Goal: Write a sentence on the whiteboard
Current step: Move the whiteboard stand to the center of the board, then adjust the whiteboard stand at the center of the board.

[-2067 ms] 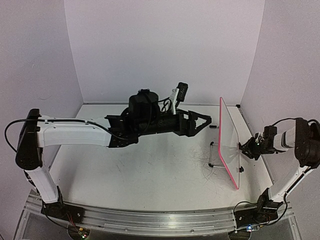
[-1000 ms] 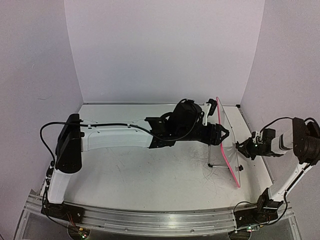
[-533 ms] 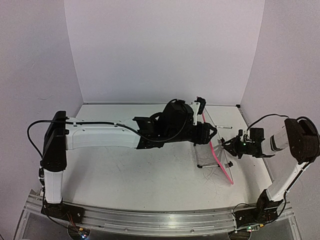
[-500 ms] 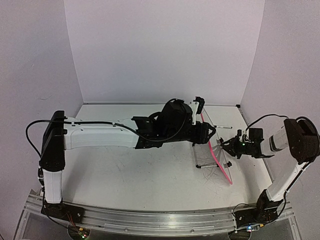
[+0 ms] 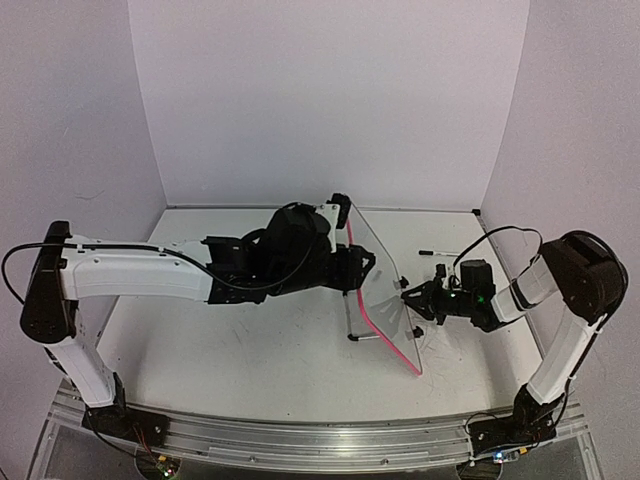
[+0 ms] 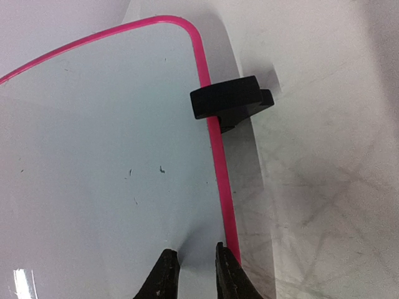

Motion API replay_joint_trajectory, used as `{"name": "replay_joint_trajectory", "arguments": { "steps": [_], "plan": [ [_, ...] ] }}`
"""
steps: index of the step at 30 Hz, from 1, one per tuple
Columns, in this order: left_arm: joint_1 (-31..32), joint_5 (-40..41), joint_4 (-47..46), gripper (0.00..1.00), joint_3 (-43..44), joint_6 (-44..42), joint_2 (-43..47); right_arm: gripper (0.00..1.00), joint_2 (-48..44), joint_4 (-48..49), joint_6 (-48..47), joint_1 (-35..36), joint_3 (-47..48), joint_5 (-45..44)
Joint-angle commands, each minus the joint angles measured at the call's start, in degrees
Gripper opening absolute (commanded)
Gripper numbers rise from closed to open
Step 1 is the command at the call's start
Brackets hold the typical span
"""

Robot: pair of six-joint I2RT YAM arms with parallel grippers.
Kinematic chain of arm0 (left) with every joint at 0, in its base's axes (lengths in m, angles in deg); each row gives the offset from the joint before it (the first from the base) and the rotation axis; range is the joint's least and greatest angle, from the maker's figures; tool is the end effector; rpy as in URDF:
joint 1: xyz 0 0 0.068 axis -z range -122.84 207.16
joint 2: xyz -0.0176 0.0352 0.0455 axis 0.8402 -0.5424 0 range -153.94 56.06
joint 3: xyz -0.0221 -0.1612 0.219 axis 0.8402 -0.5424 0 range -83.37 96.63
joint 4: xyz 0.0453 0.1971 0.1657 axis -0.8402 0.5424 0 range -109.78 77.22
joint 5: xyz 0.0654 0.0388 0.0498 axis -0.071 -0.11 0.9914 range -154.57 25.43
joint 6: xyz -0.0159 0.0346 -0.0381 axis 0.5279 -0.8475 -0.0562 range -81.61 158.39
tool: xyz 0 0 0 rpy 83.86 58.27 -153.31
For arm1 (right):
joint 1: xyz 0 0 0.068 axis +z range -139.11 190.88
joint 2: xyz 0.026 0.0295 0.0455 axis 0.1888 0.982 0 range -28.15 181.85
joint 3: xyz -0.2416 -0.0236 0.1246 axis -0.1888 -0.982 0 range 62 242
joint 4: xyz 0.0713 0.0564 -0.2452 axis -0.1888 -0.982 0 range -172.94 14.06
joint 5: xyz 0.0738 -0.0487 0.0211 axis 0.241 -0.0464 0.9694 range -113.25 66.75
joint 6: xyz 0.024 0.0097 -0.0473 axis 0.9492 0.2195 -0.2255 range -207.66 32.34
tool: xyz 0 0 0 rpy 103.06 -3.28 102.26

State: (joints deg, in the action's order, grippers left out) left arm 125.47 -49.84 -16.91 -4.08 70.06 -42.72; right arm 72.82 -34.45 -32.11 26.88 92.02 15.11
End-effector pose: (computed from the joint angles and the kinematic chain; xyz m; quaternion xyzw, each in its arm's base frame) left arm 0.1604 -0.3791 0.3080 0.1912 0.8046 -0.3543 0.4364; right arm 0.2781 0.1028 0.1106 0.1202 0.8237 0.5085 0.2204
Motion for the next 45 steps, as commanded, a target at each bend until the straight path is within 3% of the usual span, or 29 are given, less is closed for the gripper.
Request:
{"name": "replay_joint_trajectory", "arguments": {
  "steps": [1,7,10,13,18,21,27,31,33,39,45],
  "plan": [
    [-1.0,6.8,4.8,0.52,-5.5,1.2,6.4,0.22,4.7,2.6,8.2,9.8,0.0,3.3],
    [-1.6,9.4,6.7,0.56,-11.2,1.8,12.6,0.25,3.7,1.9,7.4,12.8,1.5,1.4],
    [-1.8,9.8,6.9,0.58,-12.2,1.6,13.7,0.28,1.7,-9.4,-0.8,12.8,4.7,-1.0],
    [-1.8,10.2,7.2,0.61,-12.6,1.5,14.1,0.42,-1.7,-24.7,-13.4,12.7,11.0,-6.9],
    [-1.9,10.6,7.4,0.62,-13.3,1.6,14.6,0.66,-8.7,-49.0,-30.1,12.7,21.7,-27.9],
    [-2.0,10.1,7.4,0.64,-13.1,1.8,14.3,0.76,-12.2,-53.5,-36.5,12.8,24.3,-34.6],
    [-1.9,11.4,8.4,0.73,-13.6,1.0,17.0,0.97,-17.8,-52.4,-52.7,12.8,27.2,-43.5],
    [-1.9,10.5,9.0,0.8,-13.0,-0.7,17.9,0.98,-14.0,-57.2,-70.2,12.9,29.0,-37.8],
    [-1.9,10.2,9.2,0.84,-12.6,-1.2,18.3,0.96,-11.9,-61.5,-75.2,12.9,29.7,-39.9],
    [-2.0,10.9,9.2,0.91,-12.3,-2.8,20.0,0.86,-12.7,-63.7,-80.7,14.3,26.7,-28.7],
    [-3.0,8.8,9.2,0.95,-11.2,-3.8,20.9,0.73,-5.3,-66.2,-80.4,17.3,26.7,-23.4]
  ]
}}
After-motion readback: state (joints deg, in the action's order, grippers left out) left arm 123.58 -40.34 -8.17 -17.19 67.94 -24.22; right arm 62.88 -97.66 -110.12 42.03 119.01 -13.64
